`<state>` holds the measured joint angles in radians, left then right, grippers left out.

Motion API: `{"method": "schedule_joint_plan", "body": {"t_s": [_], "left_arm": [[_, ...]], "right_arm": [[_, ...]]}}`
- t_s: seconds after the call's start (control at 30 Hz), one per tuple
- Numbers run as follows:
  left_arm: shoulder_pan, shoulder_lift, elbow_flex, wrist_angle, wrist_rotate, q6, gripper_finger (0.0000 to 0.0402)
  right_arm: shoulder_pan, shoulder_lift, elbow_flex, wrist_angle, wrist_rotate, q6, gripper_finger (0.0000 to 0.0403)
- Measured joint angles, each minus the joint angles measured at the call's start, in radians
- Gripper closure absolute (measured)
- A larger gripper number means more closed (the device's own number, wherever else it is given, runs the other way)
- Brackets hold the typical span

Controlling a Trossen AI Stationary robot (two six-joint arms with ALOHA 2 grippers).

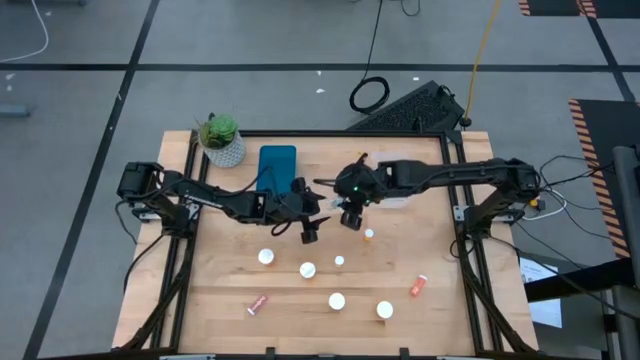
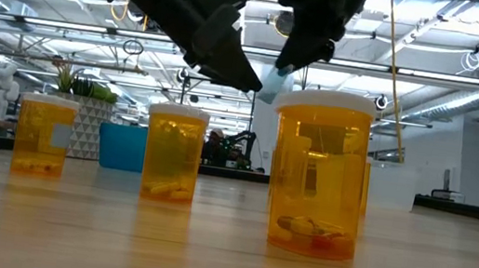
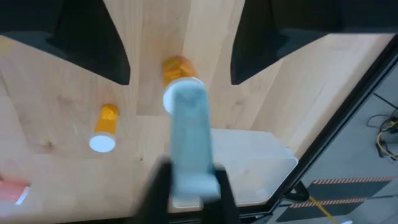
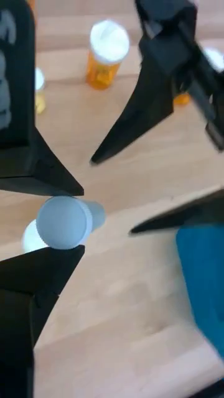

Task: Pick and place medicine bottles into bin by pill shape (circle, oval)
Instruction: Put the small blue pill bottle into the transparent bin

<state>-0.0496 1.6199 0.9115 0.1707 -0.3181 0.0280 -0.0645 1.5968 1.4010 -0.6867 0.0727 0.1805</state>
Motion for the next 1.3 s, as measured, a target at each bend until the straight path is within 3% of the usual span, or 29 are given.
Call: {"method": "schedule_joint_plan", "body": {"t_s": [0.37, 0.77, 1.03, 1.3], "left_arm": [[0.008, 0.0, 0.0, -0.012, 0.003, -0.012, 0.0127], [0.01, 0.0, 0.0, 0.01, 0.083, 0.027, 0.0128], [0.01, 0.0, 0.0, -0.018, 0.116, 0.027, 0.0128], [0.01, 0.0, 0.0, 0.015, 0.127, 0.046, 0.0128]], "right_arm": [[-0.143, -0.085, 0.0, -0.198, 0.001, -0.043, 0.0284], [-0.428, -0.085, -0.001, -0.339, 0.0, -0.232, 0.0284], [-0.573, -0.085, -0.095, -0.32, -0.049, -0.275, 0.0284], [-0.625, -0.085, -0.257, -0.171, -0.052, -0.3, 0.0284]]}}
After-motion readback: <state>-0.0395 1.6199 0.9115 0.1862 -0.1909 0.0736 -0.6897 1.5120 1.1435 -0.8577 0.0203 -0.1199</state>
